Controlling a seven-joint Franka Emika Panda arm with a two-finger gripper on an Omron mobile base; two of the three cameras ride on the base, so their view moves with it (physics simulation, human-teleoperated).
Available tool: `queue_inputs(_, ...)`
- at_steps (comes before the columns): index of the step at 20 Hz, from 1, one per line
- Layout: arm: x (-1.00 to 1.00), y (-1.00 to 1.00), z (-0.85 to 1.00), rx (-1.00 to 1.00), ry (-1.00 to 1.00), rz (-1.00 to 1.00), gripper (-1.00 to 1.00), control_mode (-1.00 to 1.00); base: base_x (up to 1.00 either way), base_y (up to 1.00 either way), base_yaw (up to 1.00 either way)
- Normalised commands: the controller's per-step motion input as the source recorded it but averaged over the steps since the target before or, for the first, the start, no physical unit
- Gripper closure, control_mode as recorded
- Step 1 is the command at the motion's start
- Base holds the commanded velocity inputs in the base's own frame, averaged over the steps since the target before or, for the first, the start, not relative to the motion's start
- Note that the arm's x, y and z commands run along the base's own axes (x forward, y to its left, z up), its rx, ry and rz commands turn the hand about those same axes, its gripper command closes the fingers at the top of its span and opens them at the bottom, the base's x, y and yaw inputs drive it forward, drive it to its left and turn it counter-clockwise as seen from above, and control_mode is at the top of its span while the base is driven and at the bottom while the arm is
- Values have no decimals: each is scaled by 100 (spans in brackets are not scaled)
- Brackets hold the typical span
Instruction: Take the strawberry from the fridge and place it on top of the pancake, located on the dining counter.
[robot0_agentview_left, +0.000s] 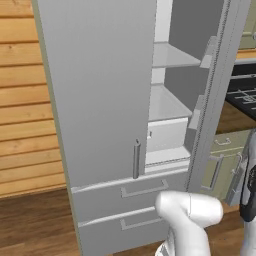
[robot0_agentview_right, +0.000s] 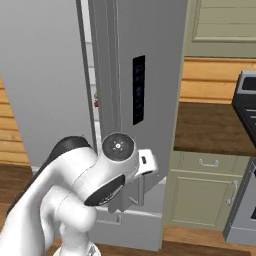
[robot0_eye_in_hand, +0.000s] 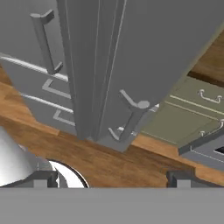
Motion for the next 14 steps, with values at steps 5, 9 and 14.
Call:
queue_inputs(5, -45, 98, 100, -42, 0, -11, -100, -100, 0, 0, 0)
queue_inputs(9, -6, 100, 80, -47, 20, -11, -100, -100, 0, 0, 0)
queue_inputs(14, 24, 100, 63, -56, 39, -10, -100, -100, 0, 0, 0)
